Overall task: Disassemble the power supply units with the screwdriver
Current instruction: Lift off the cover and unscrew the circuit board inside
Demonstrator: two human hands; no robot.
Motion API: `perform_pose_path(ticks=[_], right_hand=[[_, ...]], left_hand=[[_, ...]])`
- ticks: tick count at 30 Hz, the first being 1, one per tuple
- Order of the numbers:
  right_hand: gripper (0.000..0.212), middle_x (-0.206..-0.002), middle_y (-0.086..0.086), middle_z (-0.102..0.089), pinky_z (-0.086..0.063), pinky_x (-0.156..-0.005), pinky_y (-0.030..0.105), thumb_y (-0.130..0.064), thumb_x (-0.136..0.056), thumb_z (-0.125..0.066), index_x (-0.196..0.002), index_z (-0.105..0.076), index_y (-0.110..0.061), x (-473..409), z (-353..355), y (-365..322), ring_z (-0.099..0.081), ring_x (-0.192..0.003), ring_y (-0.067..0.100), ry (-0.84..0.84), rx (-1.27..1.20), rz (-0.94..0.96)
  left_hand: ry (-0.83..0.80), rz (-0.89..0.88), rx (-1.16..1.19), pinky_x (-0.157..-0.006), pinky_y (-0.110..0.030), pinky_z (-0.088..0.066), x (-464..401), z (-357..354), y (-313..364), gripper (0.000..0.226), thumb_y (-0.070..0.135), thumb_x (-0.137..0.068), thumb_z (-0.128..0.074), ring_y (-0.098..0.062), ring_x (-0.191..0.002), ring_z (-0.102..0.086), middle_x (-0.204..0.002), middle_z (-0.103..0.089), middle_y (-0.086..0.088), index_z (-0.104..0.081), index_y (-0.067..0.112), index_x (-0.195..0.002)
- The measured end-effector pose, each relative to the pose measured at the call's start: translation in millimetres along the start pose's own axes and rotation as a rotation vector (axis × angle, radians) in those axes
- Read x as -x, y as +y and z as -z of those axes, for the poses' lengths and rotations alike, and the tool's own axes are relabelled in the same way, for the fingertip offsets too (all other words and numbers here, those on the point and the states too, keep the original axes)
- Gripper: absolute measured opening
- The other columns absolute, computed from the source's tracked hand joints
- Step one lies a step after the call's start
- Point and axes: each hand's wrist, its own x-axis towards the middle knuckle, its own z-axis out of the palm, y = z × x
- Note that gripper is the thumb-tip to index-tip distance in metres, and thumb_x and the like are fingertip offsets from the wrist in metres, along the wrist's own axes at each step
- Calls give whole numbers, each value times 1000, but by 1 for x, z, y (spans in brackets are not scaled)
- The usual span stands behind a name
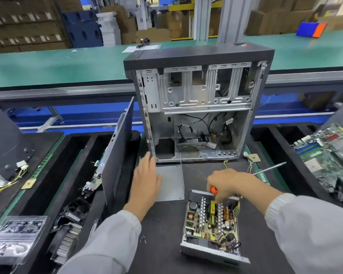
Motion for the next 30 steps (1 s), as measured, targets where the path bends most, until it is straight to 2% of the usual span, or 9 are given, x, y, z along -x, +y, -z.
perform_pose_path(ticks=[3, 7, 9, 11, 16, 21, 23, 26, 30], right_hand=[[29, -65, -9, -45, -36, -53, 26, -25, -76, -68, -58, -45, -23, -2, 2, 0, -51, -73, 22, 14, 40, -3], [16, -85, -2, -59, -41, -62, 30, -40, -81, -66, -79, -61, -25, 2, -4, -4, -57, -91, 23, 117, 14, -40], [28, -98, -3, -63, -44, -70, 31, -50, -82, -64, -99, -66, -27, 10, -7, -4, -56, -100, 21, 245, -88, -81], [23, -84, -10, -62, -48, -72, 31, -50, -82, -65, -90, -65, -29, 25, -6, -6, -58, -89, 16, 469, -312, -102], [25, -64, -12, -59, -44, -62, 26, -42, -82, -68, -65, -51, -35, 72, -3, -21, -54, -65, 4, 796, -638, -93], [7, -89, -12, -64, -46, -78, 30, -32, -87, -66, -89, -62, -27, 90, -33, -36, -57, -84, 9, 826, -706, -45], [17, -100, -8, -59, -43, -76, 22, -21, -88, -64, -102, -56, -26, 93, -45, -39, -55, -87, 9, 866, -810, -57], [26, -88, -2, -46, -36, -58, 14, -6, -89, -55, -103, -45, -25, 102, -60, -40, -46, -68, 10, 910, -999, -79], [21, -87, -7, -49, -46, -60, 23, -12, -94, -56, -103, -43, -25, 120, -79, -37, -47, -69, 9, 1022, -1116, -113]], left_hand=[[-60, -125, 156, -119, -30, -18, 14, -9, 19, 50, 22, -101, -45, -21, -144, -23, -155, -27, -8, -32, 6, -146], [-146, -272, 327, -109, -26, -29, 30, -14, 42, 36, 24, -103, -41, -18, -128, -42, -135, -49, -3, -46, 11, -136], [-175, -332, 419, -106, -25, -33, 39, -12, 51, 33, 26, -103, -42, -13, -124, -44, -130, -53, 0, -50, 13, -132], [-152, -356, 490, -108, -21, -30, 52, -10, 57, 32, 28, -103, -43, -6, -126, -41, -130, -51, 4, -50, 15, -131], [-253, -308, 734, -102, -14, -35, 99, -4, 66, 31, 44, -100, -45, -2, -123, -47, -124, -53, 16, -51, 30, -127], [-322, -226, 849, -90, -17, -43, 137, -10, 68, 27, 46, -94, -50, -9, -107, -58, -109, -60, 18, -58, 32, -115], [-365, -171, 881, -89, -14, -42, 147, -11, 64, 27, 47, -90, -57, -10, -106, -58, -112, -61, 19, -59, 36, -114], [-441, -121, 897, -94, -11, -40, 155, -14, 60, 37, 43, -83, -70, -2, -114, -55, -117, -61, 24, -57, 39, -118], [-456, -57, 894, -96, -17, -43, 155, -24, 60, 30, 22, -89, -69, 3, -111, -58, -113, -65, 26, -60, 35, -115]])
